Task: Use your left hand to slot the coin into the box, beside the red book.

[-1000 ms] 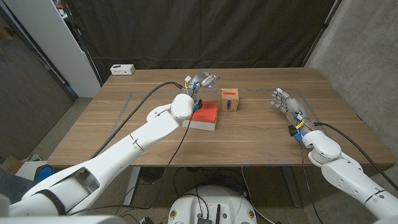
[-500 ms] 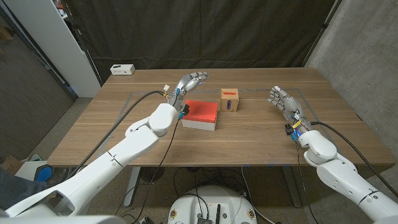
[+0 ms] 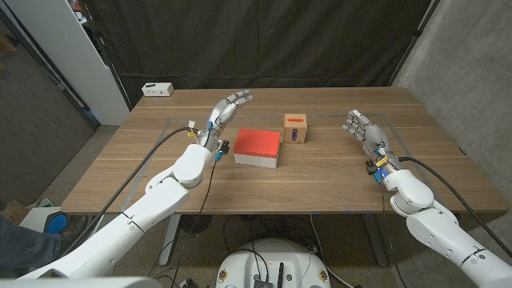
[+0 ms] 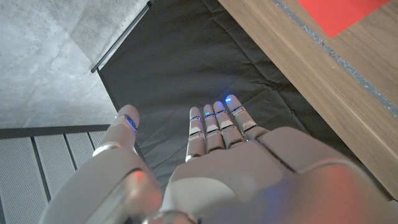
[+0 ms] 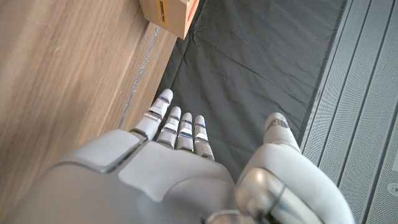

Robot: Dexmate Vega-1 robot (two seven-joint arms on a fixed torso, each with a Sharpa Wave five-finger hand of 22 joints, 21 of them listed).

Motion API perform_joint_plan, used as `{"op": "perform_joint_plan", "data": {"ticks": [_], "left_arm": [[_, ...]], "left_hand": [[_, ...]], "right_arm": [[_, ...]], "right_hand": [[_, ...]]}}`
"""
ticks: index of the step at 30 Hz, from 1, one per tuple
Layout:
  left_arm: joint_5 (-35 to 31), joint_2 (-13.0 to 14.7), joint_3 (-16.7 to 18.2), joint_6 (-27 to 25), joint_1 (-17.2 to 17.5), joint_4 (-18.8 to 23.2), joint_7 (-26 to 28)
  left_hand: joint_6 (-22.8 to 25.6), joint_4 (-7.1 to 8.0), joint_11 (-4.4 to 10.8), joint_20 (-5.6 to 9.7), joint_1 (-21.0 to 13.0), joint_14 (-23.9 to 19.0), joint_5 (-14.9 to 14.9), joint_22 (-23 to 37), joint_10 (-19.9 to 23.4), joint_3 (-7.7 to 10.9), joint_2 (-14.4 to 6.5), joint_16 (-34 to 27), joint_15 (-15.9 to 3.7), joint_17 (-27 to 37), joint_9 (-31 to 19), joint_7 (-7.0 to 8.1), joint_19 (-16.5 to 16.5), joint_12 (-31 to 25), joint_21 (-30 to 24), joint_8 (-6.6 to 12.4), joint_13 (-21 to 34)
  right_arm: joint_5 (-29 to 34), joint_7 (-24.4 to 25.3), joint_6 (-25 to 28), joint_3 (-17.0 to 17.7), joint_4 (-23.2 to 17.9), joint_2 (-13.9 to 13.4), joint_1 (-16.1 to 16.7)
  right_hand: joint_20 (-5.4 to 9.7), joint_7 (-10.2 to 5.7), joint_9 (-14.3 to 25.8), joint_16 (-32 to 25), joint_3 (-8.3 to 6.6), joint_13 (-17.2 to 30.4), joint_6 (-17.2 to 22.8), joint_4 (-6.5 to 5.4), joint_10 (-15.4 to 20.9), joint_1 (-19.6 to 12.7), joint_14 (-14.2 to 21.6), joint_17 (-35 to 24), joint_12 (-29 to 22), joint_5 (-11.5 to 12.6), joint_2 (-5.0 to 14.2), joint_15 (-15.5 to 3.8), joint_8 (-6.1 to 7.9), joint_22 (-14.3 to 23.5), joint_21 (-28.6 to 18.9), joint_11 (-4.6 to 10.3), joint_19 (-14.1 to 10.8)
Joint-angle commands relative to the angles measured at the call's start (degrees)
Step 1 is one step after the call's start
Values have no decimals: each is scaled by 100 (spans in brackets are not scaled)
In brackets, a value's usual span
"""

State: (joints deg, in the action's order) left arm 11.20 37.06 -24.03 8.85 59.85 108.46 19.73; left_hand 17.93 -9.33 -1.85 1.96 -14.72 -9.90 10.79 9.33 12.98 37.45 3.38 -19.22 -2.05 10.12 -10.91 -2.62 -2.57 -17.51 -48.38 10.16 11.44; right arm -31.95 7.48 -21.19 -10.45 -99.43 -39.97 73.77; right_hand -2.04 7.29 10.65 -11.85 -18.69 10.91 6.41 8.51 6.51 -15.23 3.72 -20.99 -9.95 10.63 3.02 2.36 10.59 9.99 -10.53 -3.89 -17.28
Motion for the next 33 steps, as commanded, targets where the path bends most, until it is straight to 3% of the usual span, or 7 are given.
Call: {"op": "perform_joint_plan", "data": {"ticks": [1,17,21,23,28,33], "left_arm": [[81,-78,496,362,584,-33,268],[369,-205,703,196,845,-138,348],[326,-178,707,203,848,-210,340],[319,-181,700,228,839,-240,325],[400,-125,645,382,749,-404,58],[529,-118,590,414,644,-503,-143]], "left_hand": [[-25,-5,-4,275,50,42,-1,6,-41,-21,22,36,-43,14,5,15,-14,19,15,3,13],[-116,5,-24,289,49,106,-1,7,-91,-57,-27,107,-32,17,15,11,-79,77,141,12,6],[-272,16,30,326,113,445,-7,12,-328,-169,-40,350,-42,19,30,110,-456,248,500,26,-7],[-345,25,48,354,172,592,-4,16,-516,-239,-65,490,-68,20,38,178,-743,368,773,32,-14],[-1089,26,53,326,261,1127,-3,25,-1119,-357,-134,806,-36,23,53,246,-1004,616,1239,-41,-18],[-1373,25,66,384,300,1255,-4,26,-1289,-397,-147,837,5,24,58,188,-1128,639,1425,-48,-16]], "right_arm": [[61,-153,-456,74,50,32,166],[216,-189,-630,-15,251,137,121],[234,-167,-578,-55,249,148,106],[241,-149,-569,-66,249,158,102],[251,-98,-510,-83,216,158,116],[272,-60,-496,-100,204,168,127]], "right_hand": [[22,44,3,1,39,17,-73,6,57,11,-45,-12,-62,-9,-35,1,-2,10,-11,-30,46],[49,95,1,-17,61,14,-59,1,78,39,-28,1,-91,-21,-60,-9,24,7,-31,-67,49],[47,89,1,-17,64,13,-53,0,110,45,-33,4,-106,-24,-63,-14,29,7,-32,-81,55],[56,55,1,-9,70,13,-62,-4,146,55,-67,8,-121,-26,-66,-21,31,7,-31,-10,78],[39,48,1,-9,72,14,-61,-6,161,60,-77,10,-128,-27,-66,-12,35,7,-26,-10,104],[36,45,1,-11,74,14,-47,-7,160,64,-78,11,-128,-28,-65,-14,42,7,-29,-33,105]]}}
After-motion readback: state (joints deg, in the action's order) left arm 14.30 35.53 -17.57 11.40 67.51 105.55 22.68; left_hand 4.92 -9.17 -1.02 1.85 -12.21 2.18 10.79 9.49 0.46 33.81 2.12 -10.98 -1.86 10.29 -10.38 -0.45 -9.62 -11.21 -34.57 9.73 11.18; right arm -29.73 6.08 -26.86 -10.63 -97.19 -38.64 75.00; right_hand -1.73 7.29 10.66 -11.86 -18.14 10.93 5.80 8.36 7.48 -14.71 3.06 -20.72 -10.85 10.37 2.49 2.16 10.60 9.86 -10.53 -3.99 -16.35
